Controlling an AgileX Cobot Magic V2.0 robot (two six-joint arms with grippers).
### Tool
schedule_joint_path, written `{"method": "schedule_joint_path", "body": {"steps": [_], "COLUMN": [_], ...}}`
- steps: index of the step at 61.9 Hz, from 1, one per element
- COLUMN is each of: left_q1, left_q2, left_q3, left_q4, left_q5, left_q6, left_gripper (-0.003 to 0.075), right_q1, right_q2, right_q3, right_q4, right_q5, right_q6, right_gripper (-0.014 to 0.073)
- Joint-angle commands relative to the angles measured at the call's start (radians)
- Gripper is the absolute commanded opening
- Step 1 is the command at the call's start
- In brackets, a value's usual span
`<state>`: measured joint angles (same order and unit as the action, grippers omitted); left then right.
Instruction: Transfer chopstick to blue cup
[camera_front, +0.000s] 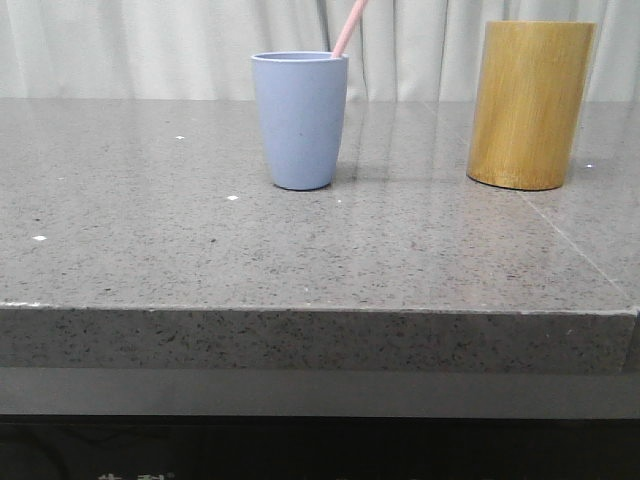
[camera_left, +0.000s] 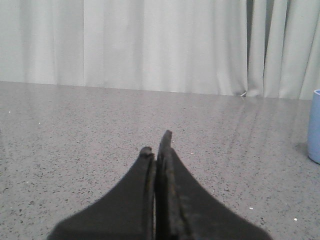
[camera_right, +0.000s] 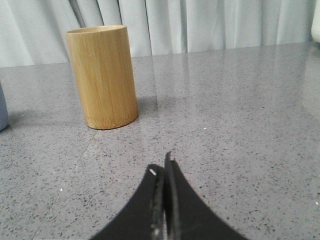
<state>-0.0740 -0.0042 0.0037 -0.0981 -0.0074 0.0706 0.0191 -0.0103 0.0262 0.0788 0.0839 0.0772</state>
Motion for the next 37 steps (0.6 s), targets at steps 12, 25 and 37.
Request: {"method": "schedule_joint_path", "body": {"steps": [12, 25, 37], "left_q1": [0.003, 0.003, 0.003], "left_q2": [-0.022, -0.022, -0.022], "left_q3": [0.013, 0.013, 0.013], "left_q4": [-0.01, -0.01, -0.01], "left_q5": [-0.081, -0.081, -0.081], "left_q6": [-0.001, -0.001, -0.001], "left_gripper": [-0.0019, -0.0019, -0.0019], "right_q1": [-0.005, -0.007, -0.007], "right_q2": [-0.021, -0.023, -0.023], "right_q3": [-0.004, -0.004, -0.004], "right_q4": [0.003, 0.003, -0.015], "right_q5": [-0.096, -0.094, -0.095], "right_q6": [-0.006, -0.008, -0.048], "right_gripper": [-0.0067, -0.0067, -0.0067]}}
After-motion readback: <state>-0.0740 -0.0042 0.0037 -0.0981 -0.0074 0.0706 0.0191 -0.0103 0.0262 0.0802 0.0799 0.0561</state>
